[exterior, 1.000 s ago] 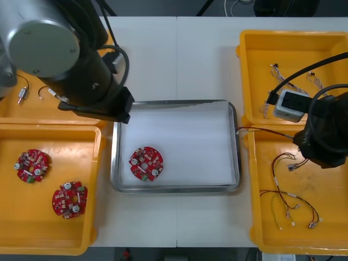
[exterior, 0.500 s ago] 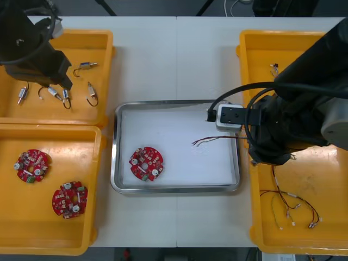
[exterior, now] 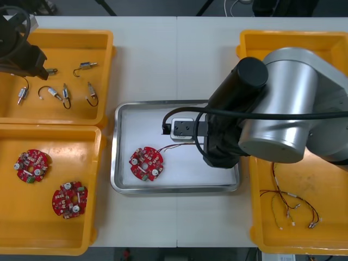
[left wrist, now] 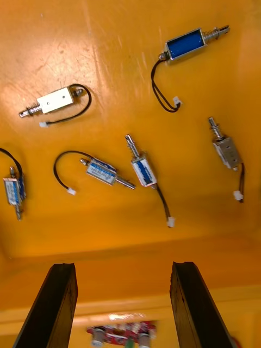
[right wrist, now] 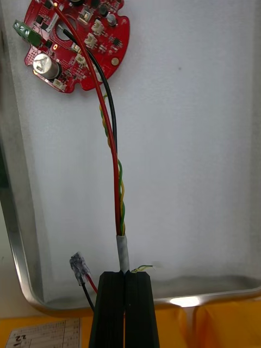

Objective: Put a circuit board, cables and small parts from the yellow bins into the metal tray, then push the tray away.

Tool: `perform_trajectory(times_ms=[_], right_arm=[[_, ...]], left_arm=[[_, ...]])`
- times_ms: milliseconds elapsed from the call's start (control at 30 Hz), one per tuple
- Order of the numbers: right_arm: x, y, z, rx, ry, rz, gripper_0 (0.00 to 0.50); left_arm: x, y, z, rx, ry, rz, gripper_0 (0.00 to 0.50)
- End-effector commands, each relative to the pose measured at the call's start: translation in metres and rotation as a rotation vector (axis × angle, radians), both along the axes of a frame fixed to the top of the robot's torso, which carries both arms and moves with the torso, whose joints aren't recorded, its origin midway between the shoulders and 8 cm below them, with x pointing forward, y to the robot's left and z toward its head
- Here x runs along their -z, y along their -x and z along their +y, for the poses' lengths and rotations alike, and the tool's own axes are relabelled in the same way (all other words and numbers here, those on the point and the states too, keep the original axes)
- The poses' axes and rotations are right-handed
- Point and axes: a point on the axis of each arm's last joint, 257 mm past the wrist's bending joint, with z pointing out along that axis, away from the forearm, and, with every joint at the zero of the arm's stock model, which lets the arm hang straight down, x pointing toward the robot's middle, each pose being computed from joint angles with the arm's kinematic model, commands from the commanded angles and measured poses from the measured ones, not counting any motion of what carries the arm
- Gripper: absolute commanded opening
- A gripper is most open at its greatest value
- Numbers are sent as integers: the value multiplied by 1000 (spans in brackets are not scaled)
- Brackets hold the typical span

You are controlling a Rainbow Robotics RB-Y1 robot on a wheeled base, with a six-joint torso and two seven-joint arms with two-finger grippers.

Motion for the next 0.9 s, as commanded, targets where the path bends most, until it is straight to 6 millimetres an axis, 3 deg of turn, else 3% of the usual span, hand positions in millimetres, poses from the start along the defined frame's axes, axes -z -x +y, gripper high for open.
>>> perform_trajectory(times_ms=[33, 400, 767, 800, 833, 900], right_arm=[[20, -3, 15, -88, 55, -10, 0], [57, -8, 5, -137, 157, -18, 0], [73, -12, -3, -135, 188, 24, 5], [72, -14, -2, -136, 188, 18, 162], [72, -15, -2, -136, 187, 14, 231], [70, -18, 0, -137, 181, 0, 452]], left_arm=[[-39, -19, 39, -9, -52, -104, 500], [-18, -30, 77, 13, -96, -101, 500], [1, -43, 94, 11, -196, -112, 500], [7, -44, 95, 9, -195, -110, 500], [8, -45, 96, 7, -195, -111, 500], [17, -48, 100, 3, -191, -117, 500]])
